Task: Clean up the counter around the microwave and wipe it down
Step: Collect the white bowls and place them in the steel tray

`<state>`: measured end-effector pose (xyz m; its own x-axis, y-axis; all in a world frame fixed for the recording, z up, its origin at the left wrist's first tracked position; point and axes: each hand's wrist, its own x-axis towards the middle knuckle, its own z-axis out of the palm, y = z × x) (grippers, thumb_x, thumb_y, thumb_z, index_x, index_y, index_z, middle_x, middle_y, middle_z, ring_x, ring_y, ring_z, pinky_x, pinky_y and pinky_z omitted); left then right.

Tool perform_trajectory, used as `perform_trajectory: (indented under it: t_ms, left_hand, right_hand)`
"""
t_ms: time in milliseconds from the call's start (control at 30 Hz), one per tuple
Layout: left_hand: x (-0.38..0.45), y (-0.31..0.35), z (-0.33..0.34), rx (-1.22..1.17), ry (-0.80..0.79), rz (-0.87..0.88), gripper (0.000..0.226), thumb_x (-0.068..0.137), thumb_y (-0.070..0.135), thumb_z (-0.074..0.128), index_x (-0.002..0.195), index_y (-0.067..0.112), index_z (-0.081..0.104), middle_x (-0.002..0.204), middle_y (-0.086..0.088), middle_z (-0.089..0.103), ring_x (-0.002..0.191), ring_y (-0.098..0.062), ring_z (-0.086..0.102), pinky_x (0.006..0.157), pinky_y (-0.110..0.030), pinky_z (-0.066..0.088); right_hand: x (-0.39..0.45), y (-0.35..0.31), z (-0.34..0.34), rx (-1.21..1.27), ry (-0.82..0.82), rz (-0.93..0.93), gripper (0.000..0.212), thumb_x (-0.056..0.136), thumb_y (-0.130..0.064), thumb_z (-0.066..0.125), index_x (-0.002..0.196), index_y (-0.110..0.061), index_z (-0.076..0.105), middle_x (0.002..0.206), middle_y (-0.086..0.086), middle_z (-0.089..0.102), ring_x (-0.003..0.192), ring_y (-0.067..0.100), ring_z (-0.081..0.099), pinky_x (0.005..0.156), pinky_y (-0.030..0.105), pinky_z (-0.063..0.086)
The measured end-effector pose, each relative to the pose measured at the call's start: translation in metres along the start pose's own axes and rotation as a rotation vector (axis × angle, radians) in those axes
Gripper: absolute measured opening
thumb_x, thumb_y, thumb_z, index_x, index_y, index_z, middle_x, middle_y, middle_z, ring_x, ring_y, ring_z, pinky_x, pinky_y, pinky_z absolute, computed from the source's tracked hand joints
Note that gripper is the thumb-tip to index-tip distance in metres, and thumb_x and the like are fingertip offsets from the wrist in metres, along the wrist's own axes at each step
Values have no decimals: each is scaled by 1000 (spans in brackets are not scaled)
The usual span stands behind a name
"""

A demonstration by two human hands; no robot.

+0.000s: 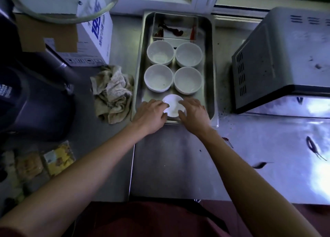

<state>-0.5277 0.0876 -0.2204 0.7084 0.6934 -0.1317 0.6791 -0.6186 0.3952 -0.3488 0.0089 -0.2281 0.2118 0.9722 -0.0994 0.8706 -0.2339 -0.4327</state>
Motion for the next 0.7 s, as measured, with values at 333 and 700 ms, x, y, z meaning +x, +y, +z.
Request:
perform_trajectory:
  t_ms: [333, 700]
  left_hand:
    - [23, 143, 46, -87, 75, 344, 32, 89, 23, 53, 113, 11, 71, 109, -6, 72, 98, -31, 65, 81, -43, 55]
    - [40, 223, 129, 157, -257, 243, 42, 95, 15, 54, 137, 15, 57, 138, -3, 56, 129, -27, 48, 105, -37, 38]
  right_hand:
    - [-118, 138, -58, 155, 178, 227, 31, 90, -10, 62, 120, -8, 68, 124, 12, 66, 115, 35, 59, 93, 45, 51]
    - [-246, 247, -67, 81, 2, 443, 32, 94, -13, 54, 123, -11, 66, 131, 6, 64, 117, 33, 60, 95, 49, 50]
